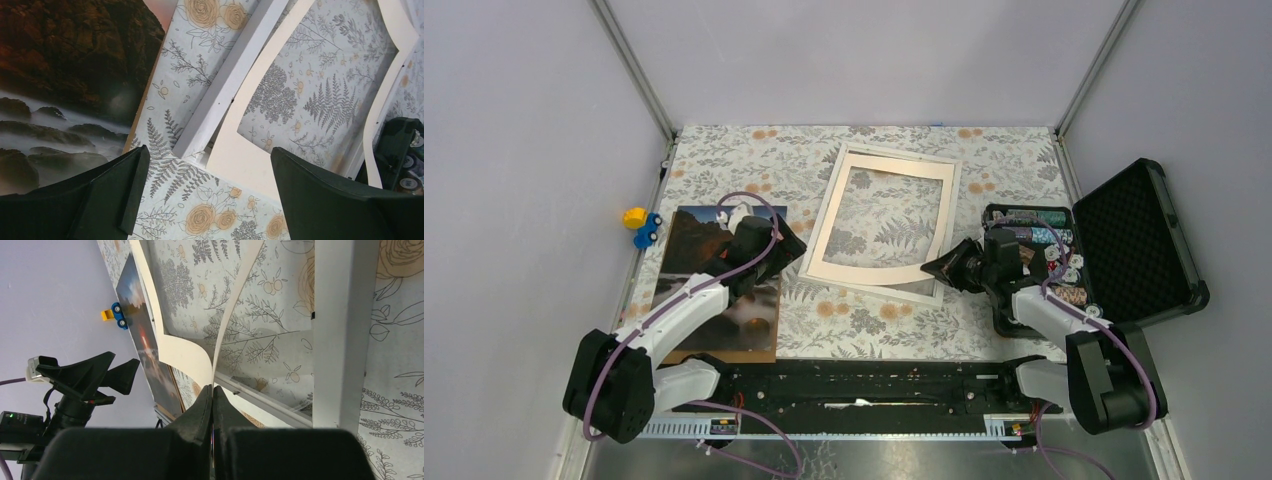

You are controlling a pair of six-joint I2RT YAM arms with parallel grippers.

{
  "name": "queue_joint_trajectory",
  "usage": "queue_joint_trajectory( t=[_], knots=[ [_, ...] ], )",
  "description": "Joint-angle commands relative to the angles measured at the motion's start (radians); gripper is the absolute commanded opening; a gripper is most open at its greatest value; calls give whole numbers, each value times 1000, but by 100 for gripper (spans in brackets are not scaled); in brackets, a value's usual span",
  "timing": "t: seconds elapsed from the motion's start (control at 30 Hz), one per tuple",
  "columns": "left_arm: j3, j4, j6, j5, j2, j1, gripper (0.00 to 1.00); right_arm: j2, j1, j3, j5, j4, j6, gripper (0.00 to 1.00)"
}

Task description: Put the photo into the frame

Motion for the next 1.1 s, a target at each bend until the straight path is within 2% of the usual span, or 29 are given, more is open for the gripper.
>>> queue_joint_trajectory(
  t=[0.0, 0.27, 0.47, 0.83, 0.93, 1.07],
  knots=[
    [13, 69, 15, 31, -2, 4, 98, -5, -25, 49, 9, -3, -42, 0],
    [2, 71, 23, 17, -16, 4, 99, -159, -27, 23, 30, -129, -42, 0],
    [17, 82, 23, 33, -8, 4, 99, -3, -27, 90, -16, -73, -86, 0],
    [9, 81, 23, 17, -31, 4, 99, 64, 2, 65, -11, 94, -33, 0],
    [14, 78, 24, 19, -28, 4, 99, 36, 24, 58, 22, 82, -37, 0],
    [14, 76, 26, 13, -33, 4, 99, -46, 40, 63, 114, -29, -71, 0]
  ],
)
